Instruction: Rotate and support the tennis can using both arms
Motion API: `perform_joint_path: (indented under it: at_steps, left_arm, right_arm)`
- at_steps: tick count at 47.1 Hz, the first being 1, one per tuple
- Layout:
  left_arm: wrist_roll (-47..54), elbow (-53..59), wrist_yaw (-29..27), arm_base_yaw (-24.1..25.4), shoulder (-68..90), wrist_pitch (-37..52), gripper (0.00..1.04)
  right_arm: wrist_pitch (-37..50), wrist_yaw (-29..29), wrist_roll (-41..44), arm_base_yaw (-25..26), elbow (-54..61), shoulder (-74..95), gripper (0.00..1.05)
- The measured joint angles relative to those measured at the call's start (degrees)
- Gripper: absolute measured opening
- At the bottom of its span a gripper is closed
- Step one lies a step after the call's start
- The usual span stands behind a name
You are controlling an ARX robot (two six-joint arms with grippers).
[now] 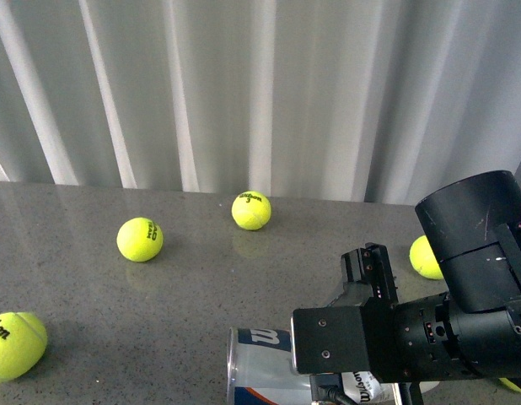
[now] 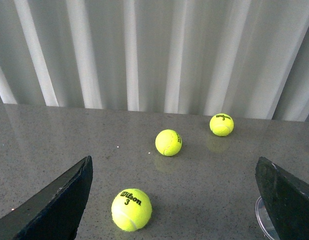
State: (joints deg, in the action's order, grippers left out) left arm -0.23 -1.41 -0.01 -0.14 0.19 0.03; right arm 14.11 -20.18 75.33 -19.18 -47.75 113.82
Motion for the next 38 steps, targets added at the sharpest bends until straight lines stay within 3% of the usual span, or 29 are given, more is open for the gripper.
perform_joint_path:
  at_steps: [14, 18, 22, 29, 38]
  left_arm:
    - [0.0, 0.0, 0.0, 0.0, 0.0, 0.0, 0.98]
    - [0.0, 0.0, 0.0, 0.0, 0.0, 0.0, 0.98]
    - [0.0, 0.0, 0.0, 0.0, 0.0, 0.0, 0.98]
    - [0.0, 0.0, 0.0, 0.0, 0.0, 0.0, 0.98]
    - [0.0, 0.0, 0.0, 0.0, 0.0, 0.0, 0.98]
  right_arm:
    - [-1.66, -4.28, -9.14, -0.04, 2.21, -8.46, 0.98]
    - [-0.48, -4.52, -15.67, -0.09, 2.58, -12.11, 0.98]
    - [-0.13, -4.94, -27.82, 0.15, 2.86, -18.03, 0.98]
    - [0.26, 3.39, -48.59, 1.66, 4.35, -27.23, 0.98]
    - [-4.33, 22.43, -73.2, 6.43, 8.68, -36.63, 0.98]
